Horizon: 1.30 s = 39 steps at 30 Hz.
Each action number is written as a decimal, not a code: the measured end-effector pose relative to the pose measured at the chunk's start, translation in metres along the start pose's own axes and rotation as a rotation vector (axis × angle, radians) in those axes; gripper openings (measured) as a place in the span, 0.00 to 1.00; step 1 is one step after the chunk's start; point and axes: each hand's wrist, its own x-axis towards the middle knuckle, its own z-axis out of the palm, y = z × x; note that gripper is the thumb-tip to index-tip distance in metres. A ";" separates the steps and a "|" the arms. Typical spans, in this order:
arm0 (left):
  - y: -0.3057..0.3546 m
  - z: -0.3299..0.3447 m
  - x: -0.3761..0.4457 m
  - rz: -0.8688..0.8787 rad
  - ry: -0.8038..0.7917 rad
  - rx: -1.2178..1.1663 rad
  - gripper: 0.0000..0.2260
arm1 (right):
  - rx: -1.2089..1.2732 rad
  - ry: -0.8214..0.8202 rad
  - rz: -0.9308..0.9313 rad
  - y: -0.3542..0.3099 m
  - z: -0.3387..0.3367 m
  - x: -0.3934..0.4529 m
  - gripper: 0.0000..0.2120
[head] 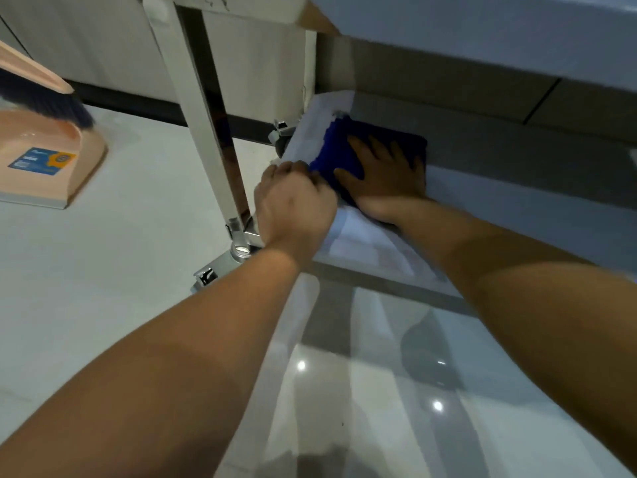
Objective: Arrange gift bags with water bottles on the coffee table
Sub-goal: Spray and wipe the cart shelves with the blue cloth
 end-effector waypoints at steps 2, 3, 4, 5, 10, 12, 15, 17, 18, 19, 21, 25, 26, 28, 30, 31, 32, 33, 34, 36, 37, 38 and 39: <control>0.000 0.001 -0.001 -0.019 0.024 -0.027 0.16 | 0.002 -0.028 0.013 0.002 0.000 -0.037 0.33; 0.001 0.001 -0.002 -0.025 0.006 -0.013 0.14 | -0.004 -0.021 0.006 0.004 -0.001 -0.056 0.32; 0.004 0.000 -0.004 -0.031 -0.021 0.005 0.13 | -0.007 -0.007 -0.009 0.007 -0.001 -0.074 0.32; 0.006 -0.002 -0.005 -0.035 -0.051 0.029 0.11 | -0.005 -0.002 -0.026 0.008 -0.001 -0.091 0.31; 0.020 -0.014 -0.010 0.019 -0.191 0.240 0.13 | -0.048 -0.080 -0.061 0.017 -0.004 -0.142 0.31; 0.021 -0.014 -0.008 0.030 -0.243 0.286 0.14 | -0.057 -0.077 -0.059 0.019 -0.003 -0.152 0.31; 0.024 -0.012 -0.005 0.040 -0.286 0.270 0.15 | -0.044 -0.047 -0.039 0.017 0.001 -0.157 0.31; 0.027 -0.005 -0.004 0.066 -0.316 0.242 0.13 | -0.029 -0.021 -0.004 0.014 0.004 -0.152 0.31; 0.028 -0.002 -0.005 0.078 -0.322 0.228 0.13 | -0.022 -0.004 0.013 0.013 0.005 -0.149 0.31; 0.029 0.002 -0.005 0.091 -0.317 0.217 0.14 | -0.017 0.019 0.025 0.013 0.006 -0.145 0.31; 0.031 0.009 -0.002 0.101 -0.299 0.197 0.15 | 0.000 0.061 0.023 0.016 0.006 -0.134 0.31; 0.037 0.025 0.006 0.153 -0.301 0.128 0.14 | 0.020 0.067 0.028 0.035 0.002 -0.092 0.33; 0.038 0.028 0.007 0.160 -0.305 0.132 0.17 | 0.023 0.043 0.044 0.040 0.001 -0.080 0.33; 0.038 0.041 0.007 0.176 -0.306 0.199 0.22 | 0.031 0.017 0.075 0.049 0.000 -0.057 0.34; 0.040 0.048 0.001 0.221 -0.291 0.319 0.24 | 0.025 0.041 0.090 0.057 0.000 -0.035 0.35; 0.042 0.050 -0.002 0.233 -0.305 0.372 0.25 | 0.015 0.059 0.089 0.060 0.000 -0.022 0.35; 0.044 0.052 -0.004 0.233 -0.331 0.416 0.25 | 0.007 0.070 0.090 0.064 -0.001 -0.008 0.35; 0.046 0.054 -0.006 0.232 -0.357 0.445 0.26 | 0.007 0.071 0.096 0.068 -0.002 0.007 0.36; 0.050 0.054 -0.006 0.228 -0.376 0.457 0.26 | 0.013 0.064 0.114 0.071 -0.003 0.021 0.37; 0.051 0.055 -0.005 0.235 -0.387 0.459 0.24 | 0.018 0.046 0.149 0.077 -0.005 0.049 0.38; 0.051 0.054 -0.005 0.249 -0.376 0.457 0.24 | 0.020 0.042 0.155 0.080 -0.006 0.062 0.38; 0.051 0.053 -0.006 0.261 -0.361 0.453 0.24 | 0.026 0.038 0.156 0.083 -0.008 0.075 0.38; 0.052 0.050 -0.008 0.267 -0.352 0.459 0.25 | 0.030 0.032 0.155 0.086 -0.010 0.085 0.39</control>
